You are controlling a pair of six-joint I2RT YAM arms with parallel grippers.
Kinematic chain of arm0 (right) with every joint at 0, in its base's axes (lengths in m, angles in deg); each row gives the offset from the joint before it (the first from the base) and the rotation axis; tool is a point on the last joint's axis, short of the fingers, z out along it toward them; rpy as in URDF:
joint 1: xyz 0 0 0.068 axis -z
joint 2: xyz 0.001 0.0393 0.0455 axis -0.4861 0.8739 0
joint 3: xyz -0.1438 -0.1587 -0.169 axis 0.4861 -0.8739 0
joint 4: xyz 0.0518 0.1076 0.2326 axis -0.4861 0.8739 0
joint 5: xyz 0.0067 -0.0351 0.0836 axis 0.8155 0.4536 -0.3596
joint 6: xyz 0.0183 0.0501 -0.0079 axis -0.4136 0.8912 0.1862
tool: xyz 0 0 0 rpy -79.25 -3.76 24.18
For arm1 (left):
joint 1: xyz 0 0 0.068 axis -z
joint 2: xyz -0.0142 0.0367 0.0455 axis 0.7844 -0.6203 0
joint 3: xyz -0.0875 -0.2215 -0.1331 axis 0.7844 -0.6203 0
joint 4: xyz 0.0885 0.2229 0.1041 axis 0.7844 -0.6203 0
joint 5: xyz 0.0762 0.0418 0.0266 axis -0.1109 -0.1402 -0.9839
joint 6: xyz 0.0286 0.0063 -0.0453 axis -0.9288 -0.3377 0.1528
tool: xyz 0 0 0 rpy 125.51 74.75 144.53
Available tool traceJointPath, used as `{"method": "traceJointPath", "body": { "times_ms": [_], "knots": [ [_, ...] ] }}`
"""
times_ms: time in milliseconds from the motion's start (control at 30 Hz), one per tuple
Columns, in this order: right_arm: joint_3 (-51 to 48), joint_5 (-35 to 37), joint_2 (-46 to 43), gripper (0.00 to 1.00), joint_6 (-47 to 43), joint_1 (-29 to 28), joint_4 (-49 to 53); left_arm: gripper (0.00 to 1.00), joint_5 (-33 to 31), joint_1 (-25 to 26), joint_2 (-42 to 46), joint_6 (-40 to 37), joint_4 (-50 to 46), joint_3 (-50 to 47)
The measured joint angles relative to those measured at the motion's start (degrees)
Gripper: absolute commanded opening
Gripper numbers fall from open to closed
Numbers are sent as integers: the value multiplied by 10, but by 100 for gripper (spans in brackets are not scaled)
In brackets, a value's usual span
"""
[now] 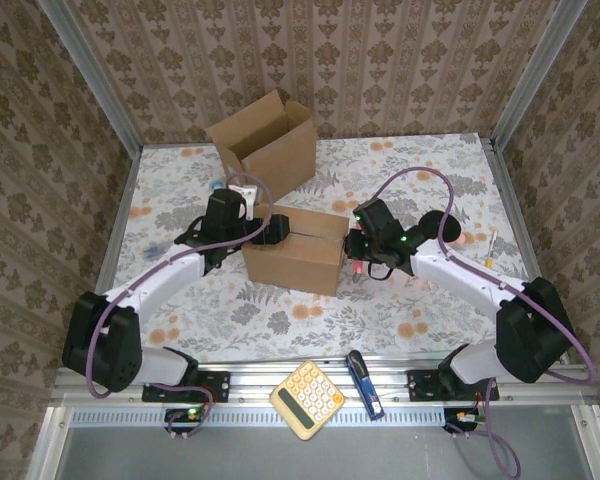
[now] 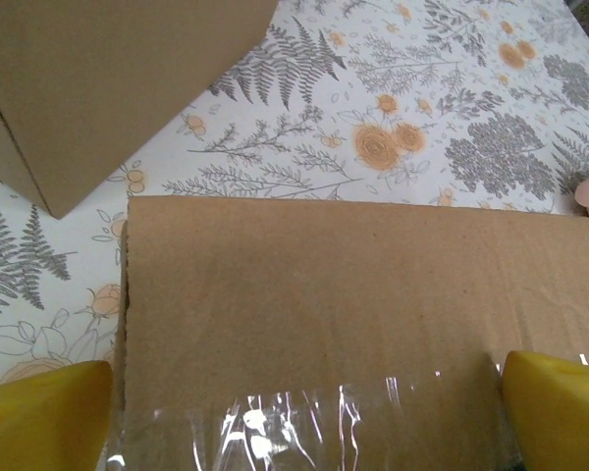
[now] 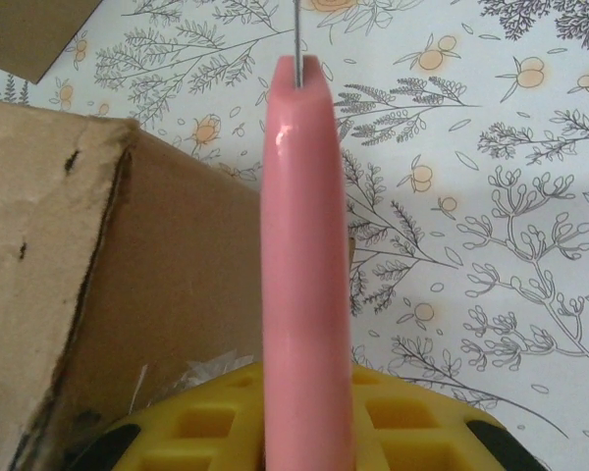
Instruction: Unpack the express box
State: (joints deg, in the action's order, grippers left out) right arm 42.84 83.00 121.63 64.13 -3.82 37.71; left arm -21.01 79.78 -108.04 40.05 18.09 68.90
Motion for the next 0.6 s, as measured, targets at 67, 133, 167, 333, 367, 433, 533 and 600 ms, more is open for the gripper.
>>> {"method": "traceJointPath", "body": {
  "times_ms": [67,133,167,333,367,433,533,600],
  "knots": [
    [7,0,9,0,-1,2,-3,100,-10,2,0,2,15,-7],
    [13,0,16,0,-3,5,-5,100,-22,5,0,2,29,-15],
    [16,0,20,0,-4,7,-5,100,-27,7,0,2,35,-17],
    [21,-5,22,0,-12,12,-2,100,-46,13,1,2,46,-23],
    [21,-9,20,0,-14,15,2,100,-48,14,2,2,46,-24],
    [19,-26,3,0,-17,24,11,100,-52,15,4,2,46,-25],
    [11,-73,-52,0,-31,47,29,100,-54,16,8,2,45,-29],
    [8,-115,-91,0,-46,66,47,100,-54,16,9,2,44,-30]
  ]
}}
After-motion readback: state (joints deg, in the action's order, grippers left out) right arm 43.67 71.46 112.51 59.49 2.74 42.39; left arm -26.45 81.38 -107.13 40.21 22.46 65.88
